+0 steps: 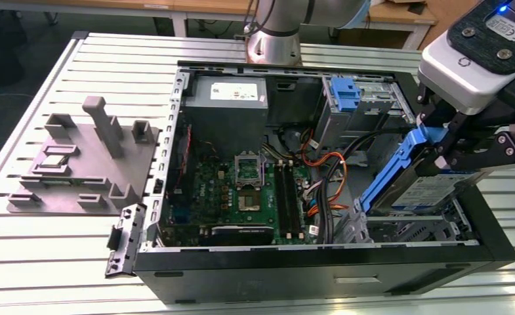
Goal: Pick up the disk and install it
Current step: 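Insert the disk into the insertion slot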
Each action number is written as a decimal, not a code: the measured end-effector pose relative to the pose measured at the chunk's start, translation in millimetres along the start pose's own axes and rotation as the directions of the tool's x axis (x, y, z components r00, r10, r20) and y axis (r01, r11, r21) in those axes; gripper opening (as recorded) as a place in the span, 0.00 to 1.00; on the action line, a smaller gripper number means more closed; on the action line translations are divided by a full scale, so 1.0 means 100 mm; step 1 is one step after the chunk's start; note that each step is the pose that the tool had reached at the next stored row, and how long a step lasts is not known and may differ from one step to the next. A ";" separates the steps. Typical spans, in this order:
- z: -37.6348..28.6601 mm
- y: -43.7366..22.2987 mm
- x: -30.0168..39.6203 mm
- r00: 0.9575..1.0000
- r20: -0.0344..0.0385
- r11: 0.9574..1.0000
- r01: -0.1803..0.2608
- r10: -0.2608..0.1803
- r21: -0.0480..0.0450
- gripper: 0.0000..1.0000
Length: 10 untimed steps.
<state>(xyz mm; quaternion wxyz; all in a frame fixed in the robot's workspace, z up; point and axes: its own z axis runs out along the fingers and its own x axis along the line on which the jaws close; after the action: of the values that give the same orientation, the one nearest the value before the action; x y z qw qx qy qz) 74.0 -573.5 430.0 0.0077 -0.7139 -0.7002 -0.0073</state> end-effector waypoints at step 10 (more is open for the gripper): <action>0.007 0.000 0.000 1.000 0.000 1.000 0.000 0.000 0.000 0.50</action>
<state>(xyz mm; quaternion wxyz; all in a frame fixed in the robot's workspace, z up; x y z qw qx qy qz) 74.0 -573.5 429.3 0.0076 -0.7139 -0.7001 -0.0074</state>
